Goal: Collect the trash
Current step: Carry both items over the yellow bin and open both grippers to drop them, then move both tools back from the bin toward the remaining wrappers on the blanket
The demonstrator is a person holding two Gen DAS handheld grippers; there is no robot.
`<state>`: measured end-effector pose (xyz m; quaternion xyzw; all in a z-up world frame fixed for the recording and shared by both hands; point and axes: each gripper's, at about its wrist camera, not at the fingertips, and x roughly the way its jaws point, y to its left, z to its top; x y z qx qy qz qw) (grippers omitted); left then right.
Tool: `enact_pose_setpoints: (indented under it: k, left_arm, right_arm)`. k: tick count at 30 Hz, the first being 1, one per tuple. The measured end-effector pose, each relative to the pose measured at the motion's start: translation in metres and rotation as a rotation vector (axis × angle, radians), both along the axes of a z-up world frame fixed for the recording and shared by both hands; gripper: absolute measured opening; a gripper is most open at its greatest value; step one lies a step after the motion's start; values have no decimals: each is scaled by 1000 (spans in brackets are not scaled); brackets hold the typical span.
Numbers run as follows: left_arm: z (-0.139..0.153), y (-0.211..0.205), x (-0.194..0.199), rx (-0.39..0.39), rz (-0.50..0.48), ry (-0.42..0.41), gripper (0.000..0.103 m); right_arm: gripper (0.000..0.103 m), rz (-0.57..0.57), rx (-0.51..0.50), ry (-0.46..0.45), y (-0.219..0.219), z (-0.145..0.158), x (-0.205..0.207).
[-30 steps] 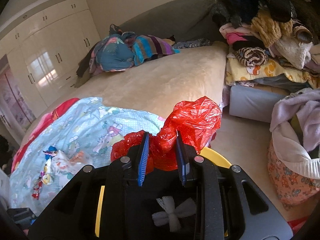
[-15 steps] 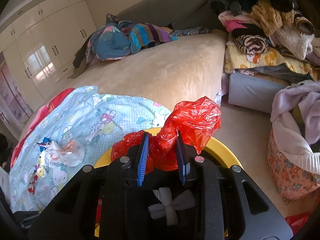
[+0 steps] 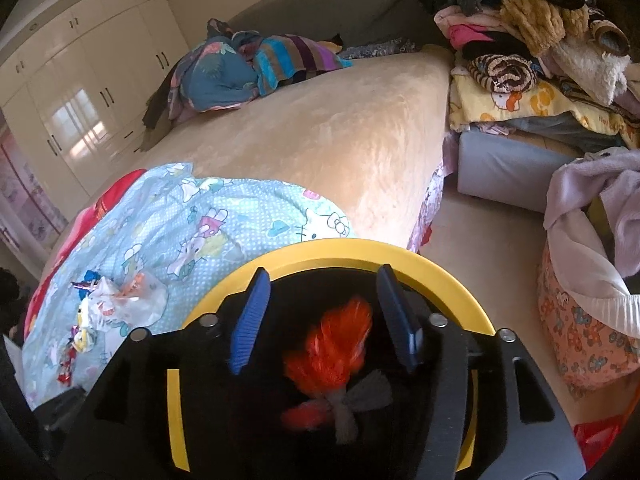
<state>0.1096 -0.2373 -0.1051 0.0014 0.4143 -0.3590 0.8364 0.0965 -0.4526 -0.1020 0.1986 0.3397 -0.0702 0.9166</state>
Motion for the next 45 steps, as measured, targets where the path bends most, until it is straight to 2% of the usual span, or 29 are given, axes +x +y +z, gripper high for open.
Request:
enact_pose_setpoints:
  k: [5, 19, 28, 45]
  left_arm:
    - [11, 15, -2, -30, 57, -29, 95]
    - [39, 56, 0, -43, 186, -107, 96]
    - [55, 81, -4, -53, 257, -161, 96]
    - [80, 132, -6, -60, 394, -237, 97]
  right_arm:
    - [58, 1, -10, -21, 3, 3, -1]
    - [72, 59, -31, -121, 29, 31, -9]
    - [75, 114, -19, -157, 47, 45, -11]
    - [81, 261, -71, -248, 103, 68, -20]
